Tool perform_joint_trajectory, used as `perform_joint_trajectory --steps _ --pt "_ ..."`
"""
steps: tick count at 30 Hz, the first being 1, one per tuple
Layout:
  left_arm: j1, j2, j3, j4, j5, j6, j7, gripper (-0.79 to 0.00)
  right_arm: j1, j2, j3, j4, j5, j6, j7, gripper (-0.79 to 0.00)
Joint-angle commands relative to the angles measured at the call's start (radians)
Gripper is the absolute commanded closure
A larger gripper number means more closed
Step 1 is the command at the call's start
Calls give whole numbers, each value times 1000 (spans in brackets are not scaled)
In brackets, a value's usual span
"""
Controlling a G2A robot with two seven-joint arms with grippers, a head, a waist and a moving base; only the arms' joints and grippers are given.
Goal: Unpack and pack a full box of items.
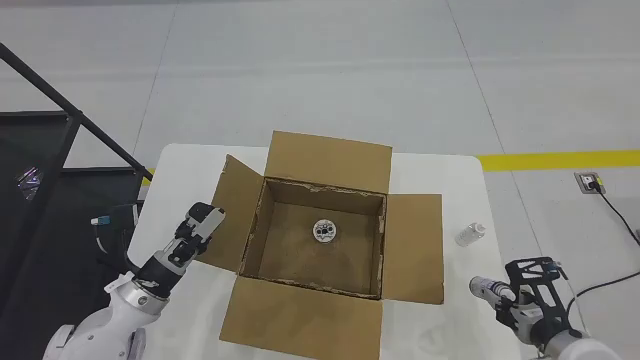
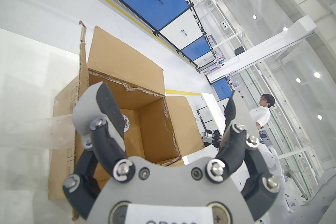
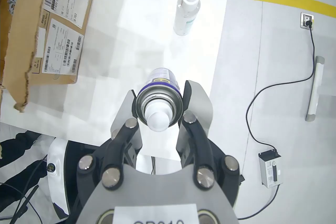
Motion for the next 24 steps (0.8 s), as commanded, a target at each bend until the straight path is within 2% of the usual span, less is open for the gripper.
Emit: perform_joint_trajectory --steps 1,10,19,21,23,24 --pt "0 0 0 0 0 0 0 -785 23 1 -23 36 -5 -7 -10 0" --pt "0 0 0 0 0 0 0 -785 213 11 -108 217 -14 -28 40 0" --pt "0 0 0 0 0 0 0 -785 294 20 -147 273 -16 -29 150 0" --pt "0 0 0 0 0 0 0 -785 309 21 -156 298 -16 -32 149 -111" --pt "0 0 0 0 0 0 0 -785 320 22 -168 322 -10 -34 147 -135" --pt "0 0 0 0 0 0 0 -785 325 22 -172 335 -8 -35 144 -175"
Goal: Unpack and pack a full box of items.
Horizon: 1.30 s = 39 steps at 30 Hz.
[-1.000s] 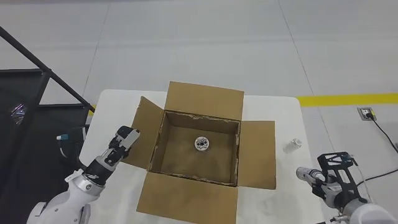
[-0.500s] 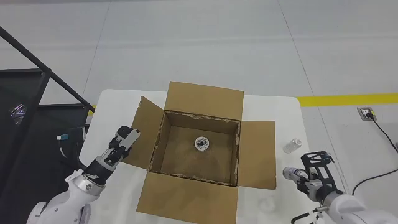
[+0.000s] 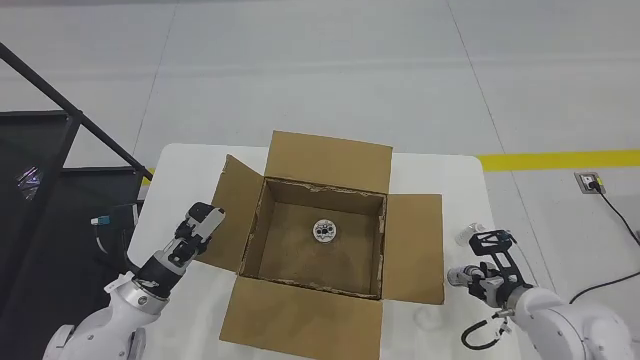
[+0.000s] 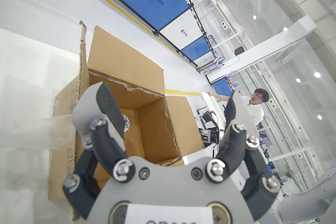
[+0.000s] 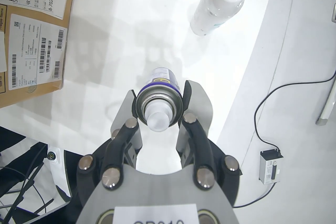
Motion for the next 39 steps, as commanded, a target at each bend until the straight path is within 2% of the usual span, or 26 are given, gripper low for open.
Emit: perform_joint_trajectory --steps 1,2,6,8,9,10,19,22,28,33,39 --pt "0 0 0 0 0 0 0 -785 8 1 -6 24 4 -4 -6 -212" --pt "0 0 0 0 0 0 0 -785 13 2 -7 35 4 -5 -8 -246" --pt "0 0 0 0 0 0 0 -785 24 5 -16 60 5 -3 -3 -289" --pt "0 0 0 0 0 0 0 -785 27 6 -20 66 5 0 -2 -379" --pt "0 0 0 0 0 0 0 -785 28 6 -21 67 9 2 -4 -619" --pt "0 0 0 0 0 0 0 -785 28 7 -22 68 11 3 -6 -785" --pt "0 0 0 0 0 0 0 -785 19 14 -2 39 28 2 -41 -785" --pt "0 0 0 0 0 0 0 -785 -19 18 48 -84 17 26 -45 -785" --pt "0 0 0 0 0 0 0 -785 -85 28 184 -402 -30 71 33 -785" --pt "0 0 0 0 0 0 0 -785 24 42 183 -402 -8 -39 25 -785" --pt "4 -1 5 -4 5 4 9 -785 190 52 -6 -402 -34 -84 72 -785"
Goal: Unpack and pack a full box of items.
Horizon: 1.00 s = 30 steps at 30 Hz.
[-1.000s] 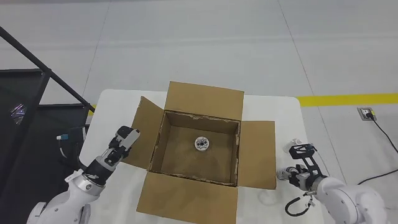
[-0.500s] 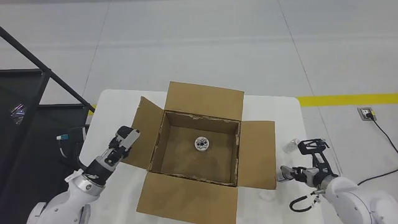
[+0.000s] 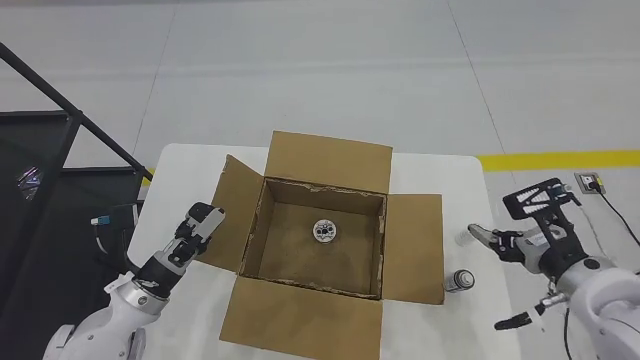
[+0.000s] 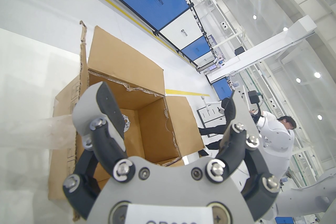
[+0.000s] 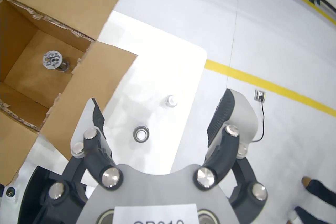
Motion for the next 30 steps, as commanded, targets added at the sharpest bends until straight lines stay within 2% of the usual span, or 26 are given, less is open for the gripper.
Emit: perform_joint_trajectory --steps 1,7,14,17,21,27,30 --pt "5 0 6 -5 7 2 8 -785 56 0 -86 0 -14 6 11 -785" --pt "24 0 -25 -29 40 10 69 -785 212 -10 -328 25 13 9 35 -785" --pt "69 1 -118 -43 11 9 126 -785 507 -53 -654 319 48 -3 80 -785" --pt "94 0 -146 -38 -16 4 144 -785 623 -85 -792 467 54 13 99 -785" --pt "121 -1 -168 -32 -36 -14 147 -785 732 -139 -954 671 104 47 65 -785" --pt "147 -2 -186 -39 -47 -29 152 -785 825 -224 -1123 988 190 65 2 -785" --pt "156 -3 -196 -37 -47 -28 156 -785 843 -264 -1172 1097 231 75 -59 -785"
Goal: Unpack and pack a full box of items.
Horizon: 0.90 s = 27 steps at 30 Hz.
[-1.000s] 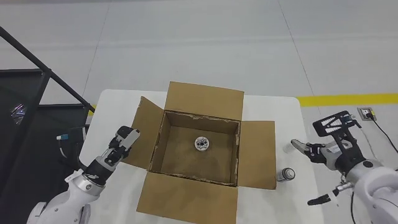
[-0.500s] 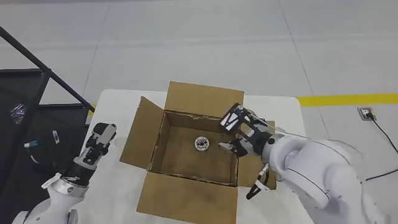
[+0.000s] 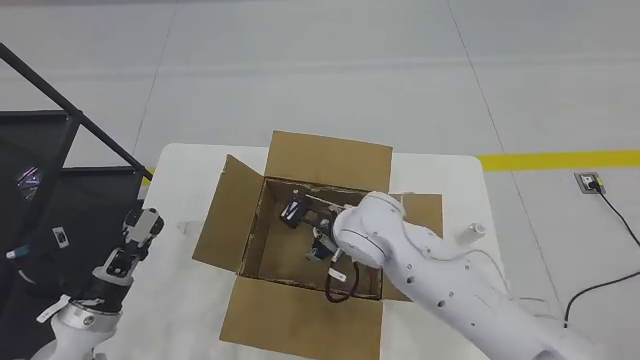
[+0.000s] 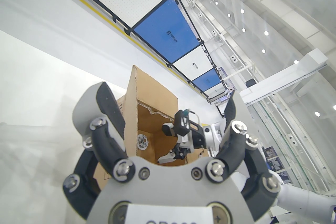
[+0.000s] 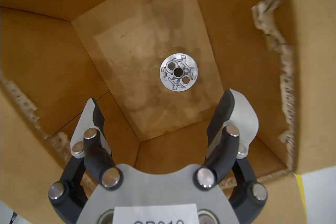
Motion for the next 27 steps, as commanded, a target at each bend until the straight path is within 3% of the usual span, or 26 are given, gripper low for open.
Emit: perform_joint_trajectory --steps 1,7,14,15,16,18,19,20,27 --pt "3 0 -7 6 11 9 3 -785 11 -22 -27 76 11 17 -37 -785" --pt "-14 2 14 24 113 46 4 -785 32 -84 -76 230 -4 106 -128 -785" --pt "-14 1 25 29 129 47 5 -785 41 -125 -74 360 23 104 -213 -767" --pt "-12 1 24 28 129 47 5 -785 43 -131 -76 376 20 107 -216 -557" --pt "-10 1 23 27 130 47 5 -785 45 -137 -79 391 18 110 -216 -437" --pt "-6 1 22 25 131 47 7 -785 48 -149 -79 415 23 111 -224 -342" --pt "-3 0 22 25 132 49 8 -785 49 -153 -77 425 30 101 -234 -209" --pt "-1 0 23 24 137 51 8 -785 52 -157 -75 436 29 98 -240 0" --pt "-9 2 57 21 248 101 -7 -785 53 -164 -41 436 25 88 -277 0"
